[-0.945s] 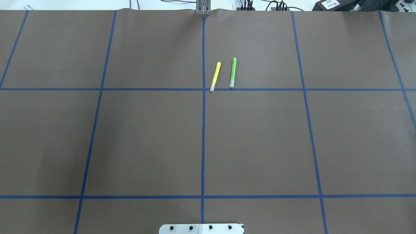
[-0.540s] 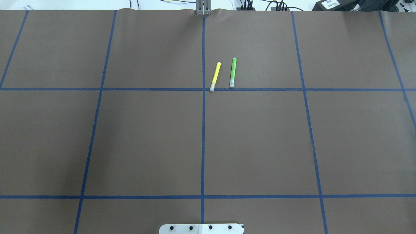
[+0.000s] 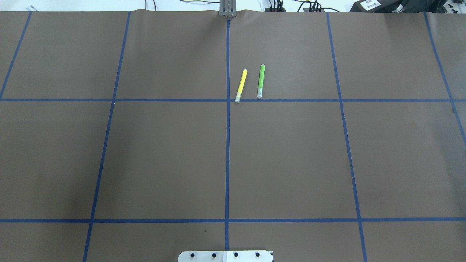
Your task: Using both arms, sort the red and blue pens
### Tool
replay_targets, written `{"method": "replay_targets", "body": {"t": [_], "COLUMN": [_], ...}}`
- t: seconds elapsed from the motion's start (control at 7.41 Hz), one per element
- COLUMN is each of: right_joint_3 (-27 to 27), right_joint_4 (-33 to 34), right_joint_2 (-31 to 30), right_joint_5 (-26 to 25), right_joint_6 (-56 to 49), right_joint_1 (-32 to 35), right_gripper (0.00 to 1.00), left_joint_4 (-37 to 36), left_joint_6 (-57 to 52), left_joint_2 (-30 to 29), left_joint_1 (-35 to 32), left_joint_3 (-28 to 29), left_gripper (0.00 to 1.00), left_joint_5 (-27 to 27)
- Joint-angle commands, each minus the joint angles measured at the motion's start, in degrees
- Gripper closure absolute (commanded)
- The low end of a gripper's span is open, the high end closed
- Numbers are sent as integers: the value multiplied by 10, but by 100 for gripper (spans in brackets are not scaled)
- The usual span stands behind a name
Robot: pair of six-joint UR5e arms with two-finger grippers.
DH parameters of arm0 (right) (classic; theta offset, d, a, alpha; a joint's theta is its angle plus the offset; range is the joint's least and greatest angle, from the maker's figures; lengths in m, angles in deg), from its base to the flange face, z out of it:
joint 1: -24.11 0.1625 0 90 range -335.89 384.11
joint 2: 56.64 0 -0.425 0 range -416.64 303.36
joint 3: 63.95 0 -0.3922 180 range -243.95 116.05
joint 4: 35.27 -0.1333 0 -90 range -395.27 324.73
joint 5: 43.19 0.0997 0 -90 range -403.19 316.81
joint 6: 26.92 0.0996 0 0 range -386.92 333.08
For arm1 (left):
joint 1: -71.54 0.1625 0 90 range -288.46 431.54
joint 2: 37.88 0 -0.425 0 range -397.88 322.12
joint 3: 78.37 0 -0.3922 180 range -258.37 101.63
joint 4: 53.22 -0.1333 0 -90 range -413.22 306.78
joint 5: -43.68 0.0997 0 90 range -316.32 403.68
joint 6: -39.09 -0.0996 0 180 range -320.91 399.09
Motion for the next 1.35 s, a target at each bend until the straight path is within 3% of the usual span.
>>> {"method": "replay_targets", "body": {"t": [0.0,0.14,0.27,0.68,1.22], "right_joint_3": [24,43,72,93,97], "right_joint_4": [55,135,170,222,300], "right_joint_2": [51,89,96,125,134], "right_joint_5": [3,-2,-5,-10,-50], "right_joint_6": [71,70,67,58,-69], "right_joint_1": [-46,-53,-63,-79,-48], "right_gripper": [0,0,0,0,0], "left_joint_4": [-2,-2,-8,-98,-92], "left_joint_6": [1,0,0,-1,-7], "left_joint_2": [-7,-10,-17,-78,-73], "left_joint_1": [1,1,2,19,20], "left_joint_3": [1,0,0,11,23], "left_gripper": [0,0,0,0,0], "left_joint_5": [18,45,62,63,53]}}
